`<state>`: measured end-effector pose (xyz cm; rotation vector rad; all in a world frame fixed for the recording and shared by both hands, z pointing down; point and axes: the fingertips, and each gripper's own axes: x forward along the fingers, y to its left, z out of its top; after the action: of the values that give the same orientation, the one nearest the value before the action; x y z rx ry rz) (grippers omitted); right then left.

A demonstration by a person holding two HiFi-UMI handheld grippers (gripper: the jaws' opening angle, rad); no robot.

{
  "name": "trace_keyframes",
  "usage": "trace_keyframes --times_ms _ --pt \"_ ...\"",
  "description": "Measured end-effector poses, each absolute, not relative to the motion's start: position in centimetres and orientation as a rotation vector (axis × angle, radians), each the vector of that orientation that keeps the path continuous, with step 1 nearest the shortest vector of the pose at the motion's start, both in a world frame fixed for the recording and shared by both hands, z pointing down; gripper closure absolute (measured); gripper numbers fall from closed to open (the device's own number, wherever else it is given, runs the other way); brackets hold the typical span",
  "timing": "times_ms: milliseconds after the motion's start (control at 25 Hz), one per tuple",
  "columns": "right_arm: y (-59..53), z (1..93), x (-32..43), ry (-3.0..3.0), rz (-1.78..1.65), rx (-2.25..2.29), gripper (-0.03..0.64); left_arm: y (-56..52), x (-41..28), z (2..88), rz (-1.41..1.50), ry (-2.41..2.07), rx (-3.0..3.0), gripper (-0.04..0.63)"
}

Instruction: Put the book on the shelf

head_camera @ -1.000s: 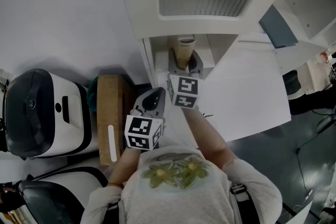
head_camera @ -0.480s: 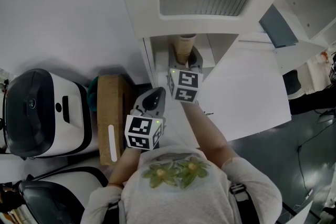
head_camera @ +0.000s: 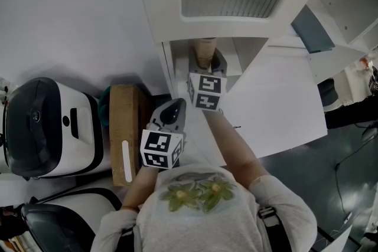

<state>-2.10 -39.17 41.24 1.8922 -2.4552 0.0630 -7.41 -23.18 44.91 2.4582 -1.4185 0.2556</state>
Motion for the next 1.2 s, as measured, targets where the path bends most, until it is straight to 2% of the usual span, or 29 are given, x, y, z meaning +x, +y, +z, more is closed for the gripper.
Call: trace_keyframes --times_ms 600,1000,1120,1200 --pt "-35.5 40.0 -1.2 -2.515 0.022 1.803 0.379 -22.7 -8.5 44.5 0.249 -1.458 2.443 0.568" --pt "-29.0 40.7 0.5 -2.641 0.168 1.724 0.38 -21.0 -8.0 44.0 0.229 -1.464 2.445 0.568" --pt "-27.2 40.8 0.6 -2.68 0.183 1.682 0.39 -20.3 -7.5 43.8 0.229 -1.454 2.452 0.568" --pt "-26.0 40.9 0.8 -2.694 0.205 1.661 0.426 -19.8 -7.1 43.7 0.225 -1.442 2.456 0.568"
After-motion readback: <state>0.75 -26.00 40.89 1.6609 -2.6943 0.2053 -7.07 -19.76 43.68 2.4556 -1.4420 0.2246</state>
